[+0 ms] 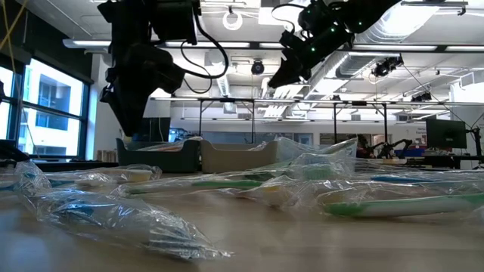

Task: Pick & Place Toothbrushes
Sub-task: Put the orange toothbrush into the dark blue bin

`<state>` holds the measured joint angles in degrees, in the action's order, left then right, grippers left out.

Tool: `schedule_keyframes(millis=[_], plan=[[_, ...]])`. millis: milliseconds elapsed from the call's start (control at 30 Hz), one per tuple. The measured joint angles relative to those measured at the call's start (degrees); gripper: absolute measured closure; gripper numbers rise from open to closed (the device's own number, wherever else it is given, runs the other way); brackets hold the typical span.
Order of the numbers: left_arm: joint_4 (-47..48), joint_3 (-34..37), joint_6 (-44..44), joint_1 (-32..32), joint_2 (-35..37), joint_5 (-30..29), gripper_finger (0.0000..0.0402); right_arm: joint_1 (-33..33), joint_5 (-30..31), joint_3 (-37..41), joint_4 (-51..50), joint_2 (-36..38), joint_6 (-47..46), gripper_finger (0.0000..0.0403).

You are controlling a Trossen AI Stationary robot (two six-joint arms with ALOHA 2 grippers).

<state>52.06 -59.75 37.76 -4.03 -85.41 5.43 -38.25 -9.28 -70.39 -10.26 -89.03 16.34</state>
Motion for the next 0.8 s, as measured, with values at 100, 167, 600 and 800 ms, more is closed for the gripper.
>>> schedule_keyframes(millis=[100,167,600,800], plan=[[0.0,0.0,0.1,0.0,0.0,0.0,0.0296,0.0,-0.2,0.0,0.0,0.0,0.0,0.0215],[0.0,0.0,0.7,0.0,0.0,0.0,0.0296,0.0,-0.3,0.0,0.0,0.0,0.0,0.0215],[-1.5,3.5,5.9,3.5,0.0,-2.0,0.0296,0.0,-0.3,0.0,-0.3,0.0,0.0,0.0215],[-4.7,6.5,8.2,5.3,0.0,-2.2,0.0296,0.0,-0.3,0.0,-0.3,0.0,0.0,0.0215]])
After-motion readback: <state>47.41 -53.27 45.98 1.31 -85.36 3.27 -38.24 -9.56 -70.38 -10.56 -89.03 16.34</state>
